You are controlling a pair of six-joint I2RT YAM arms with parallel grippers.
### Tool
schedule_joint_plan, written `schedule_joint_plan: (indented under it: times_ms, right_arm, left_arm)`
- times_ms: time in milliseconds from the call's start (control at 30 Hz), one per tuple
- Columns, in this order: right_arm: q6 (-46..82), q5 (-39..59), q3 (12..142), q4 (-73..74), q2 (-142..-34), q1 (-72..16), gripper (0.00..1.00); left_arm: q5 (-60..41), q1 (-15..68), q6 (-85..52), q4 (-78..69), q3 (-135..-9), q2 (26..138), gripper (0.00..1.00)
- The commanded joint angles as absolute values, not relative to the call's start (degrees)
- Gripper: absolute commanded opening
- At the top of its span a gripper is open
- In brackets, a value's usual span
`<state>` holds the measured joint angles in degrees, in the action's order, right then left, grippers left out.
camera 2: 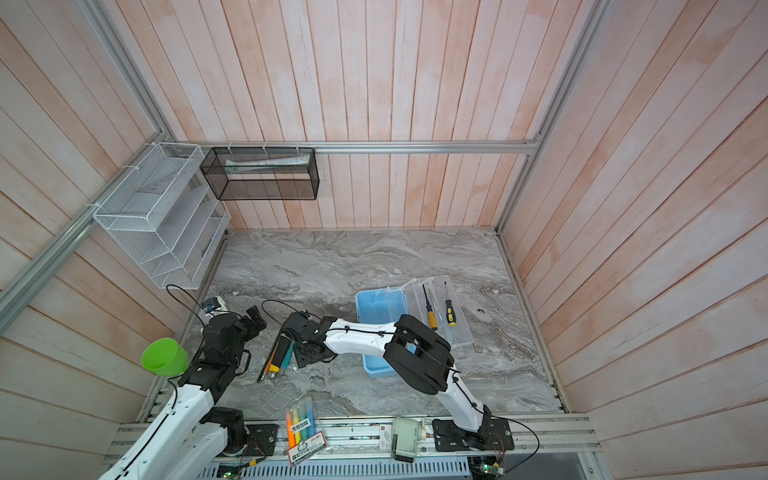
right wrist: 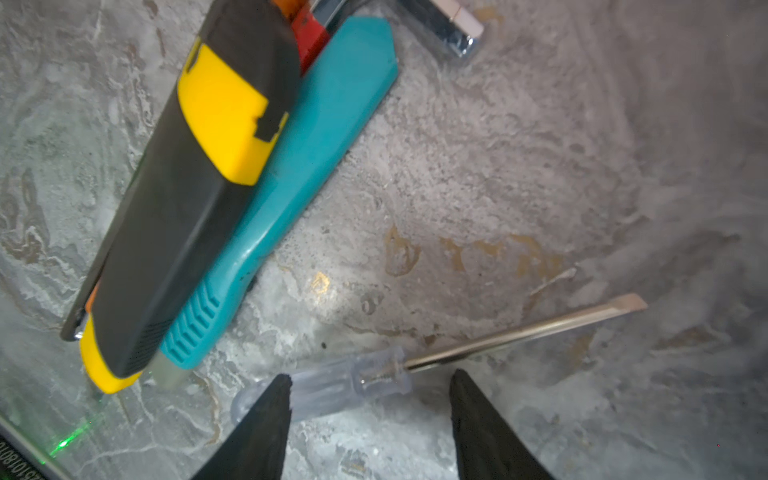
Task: Pack the tool kit
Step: 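Lower the right gripper and grasp the clear-handled screwdriver by its handle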
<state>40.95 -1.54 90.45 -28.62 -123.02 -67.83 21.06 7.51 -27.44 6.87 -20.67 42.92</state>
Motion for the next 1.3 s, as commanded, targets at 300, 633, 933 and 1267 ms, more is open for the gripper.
schedule_joint_plan:
  times_ms: [300,633,933,1267]
  right_arm:
    - [37.6,-3.8,102.5,-37.0,-132.3,-66.8,0.59]
    - [34.8,-8.4,104.2,-43.7,-132.9,-67.1,0.58]
    - [29.0,-13.9,98.3,-43.6,-129.1,-67.2,0.52]
    - [29.4,-9.9,86.8,-35.5,-122.0,-67.1,0.50]
  left_arm:
    - [21.3,7.2,-27.8,7.3,-20.2,42.0,1.00]
    - [21.6,7.2,-27.9,7.4,-19.9,41.1,1.00]
    - [21.5,7.2,-27.8,7.4,-19.9,41.2,1.00]
    - [21.4,7.3,-27.9,7.2,-20.1,41.8,1.00]
